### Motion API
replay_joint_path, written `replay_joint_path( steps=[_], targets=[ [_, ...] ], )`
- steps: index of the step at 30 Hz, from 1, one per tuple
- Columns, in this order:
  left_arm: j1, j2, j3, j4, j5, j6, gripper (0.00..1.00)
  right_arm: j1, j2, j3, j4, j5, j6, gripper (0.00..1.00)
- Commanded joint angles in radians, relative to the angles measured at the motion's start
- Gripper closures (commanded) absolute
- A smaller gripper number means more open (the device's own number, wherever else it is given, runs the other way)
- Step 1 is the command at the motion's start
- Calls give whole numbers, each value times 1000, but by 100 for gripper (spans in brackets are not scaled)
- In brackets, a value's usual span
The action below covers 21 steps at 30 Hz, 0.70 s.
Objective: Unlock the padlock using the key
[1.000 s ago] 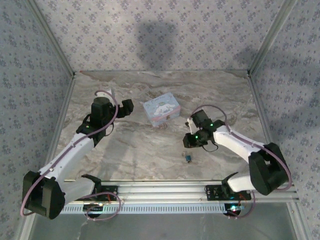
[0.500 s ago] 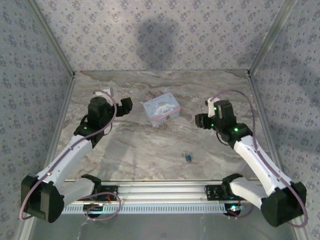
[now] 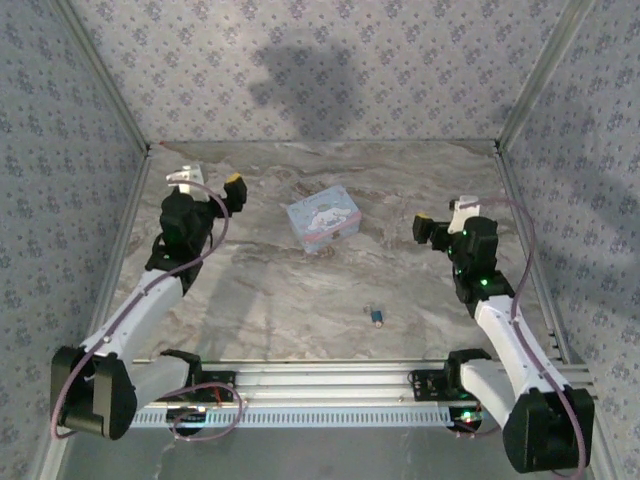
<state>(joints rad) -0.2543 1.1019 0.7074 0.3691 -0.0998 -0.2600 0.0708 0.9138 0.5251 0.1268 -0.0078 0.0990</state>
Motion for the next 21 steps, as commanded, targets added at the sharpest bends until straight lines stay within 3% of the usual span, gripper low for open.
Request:
replay_joint_path(
  steps=[1,14,21],
  targets=[
    [7,13,-40,76,13,79,2,-34,51,-75,201,37,-12,0],
    [38,55,-142,45,-92,177,2,-111,350,-132,587,-63,-84,0],
    [82,88,-167,46,-93,170,2,-138,403,-76,545,-101,-110,0]
  ],
)
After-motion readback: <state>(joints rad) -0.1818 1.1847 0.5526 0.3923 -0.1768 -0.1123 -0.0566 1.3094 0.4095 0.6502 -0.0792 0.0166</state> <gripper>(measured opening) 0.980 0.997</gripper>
